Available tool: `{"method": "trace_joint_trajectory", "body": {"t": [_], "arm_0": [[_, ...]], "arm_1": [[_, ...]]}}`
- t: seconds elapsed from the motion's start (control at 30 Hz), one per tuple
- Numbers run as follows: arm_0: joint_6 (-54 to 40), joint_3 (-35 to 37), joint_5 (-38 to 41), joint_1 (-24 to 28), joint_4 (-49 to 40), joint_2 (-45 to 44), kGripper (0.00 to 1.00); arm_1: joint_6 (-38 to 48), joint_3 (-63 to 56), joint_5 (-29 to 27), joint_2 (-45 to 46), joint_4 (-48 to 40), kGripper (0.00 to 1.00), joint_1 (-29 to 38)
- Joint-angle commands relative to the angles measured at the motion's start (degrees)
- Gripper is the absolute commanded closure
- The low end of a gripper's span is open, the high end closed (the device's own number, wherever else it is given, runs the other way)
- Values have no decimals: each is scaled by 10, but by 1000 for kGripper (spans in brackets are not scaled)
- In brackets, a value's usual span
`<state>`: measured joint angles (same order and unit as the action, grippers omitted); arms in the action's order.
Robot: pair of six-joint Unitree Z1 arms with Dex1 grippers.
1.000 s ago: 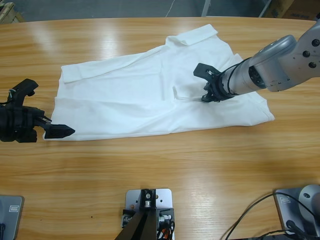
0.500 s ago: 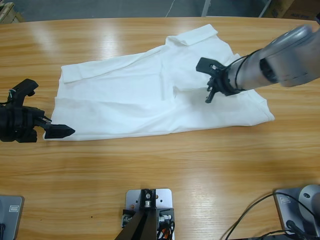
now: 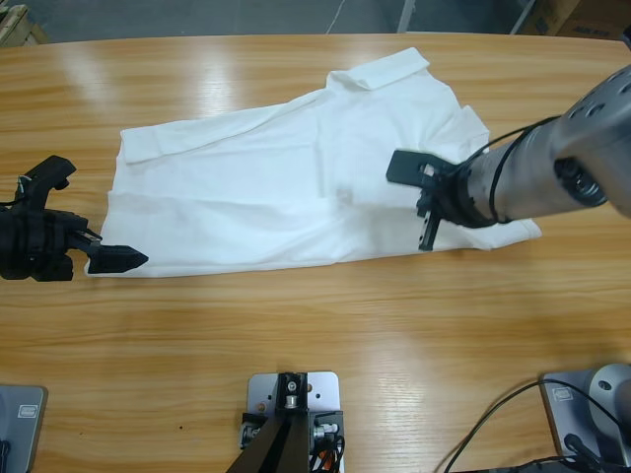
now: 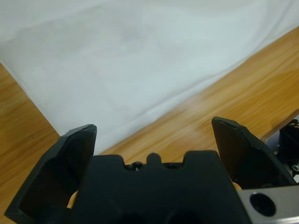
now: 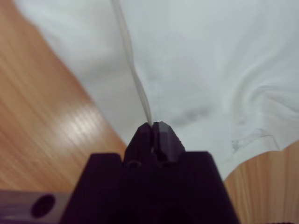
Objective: Fold clothes
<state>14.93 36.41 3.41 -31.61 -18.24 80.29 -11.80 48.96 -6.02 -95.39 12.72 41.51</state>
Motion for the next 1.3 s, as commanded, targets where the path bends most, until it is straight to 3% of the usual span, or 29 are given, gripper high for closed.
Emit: {"method": "trace_joint_trajectory", "body": {"t": [0.03, 0.33, 0.67, 0.7, 0.73, 0.87, 0.9, 1.0, 1.13, 1.2, 1.3], "arm_0": [[3, -13, -5, -5, 0, -1, 41], [3, -15, -5, -5, 1, 0, 41], [3, -19, -4, -5, 3, 1, 41], [3, -19, -4, -5, 4, 2, 41], [3, -20, -4, -5, 5, 4, 41], [3, -20, -4, -5, 7, 8, 41], [3, -20, -4, -5, 7, 8, 41], [3, -20, -4, -5, 7, 10, 41], [3, -20, -4, -5, 8, 14, 41], [3, -21, -4, -5, 9, 12, 41], [3, -23, -4, -5, 10, 11, 41]], "arm_1": [[11, -21, -24, -67, 9, 1000, 24], [4, -19, -30, -103, 17, 1000, 18], [33, -9, -1, -65, 66, 1000, 18], [44, -8, 5, -51, 66, 759, 18], [58, -7, 6, -36, 66, 441, 18], [100, 4, 22, 27, 67, 34, 18], [107, 5, 28, 35, 69, 2, 18], [153, 24, -7, 29, 142, 7, 18], [290, -11, -59, 18, 136, 138, -34], [386, -27, -37, 41, 131, 197, -96], [510, -92, 49, 87, 71, 257, -204]]}}
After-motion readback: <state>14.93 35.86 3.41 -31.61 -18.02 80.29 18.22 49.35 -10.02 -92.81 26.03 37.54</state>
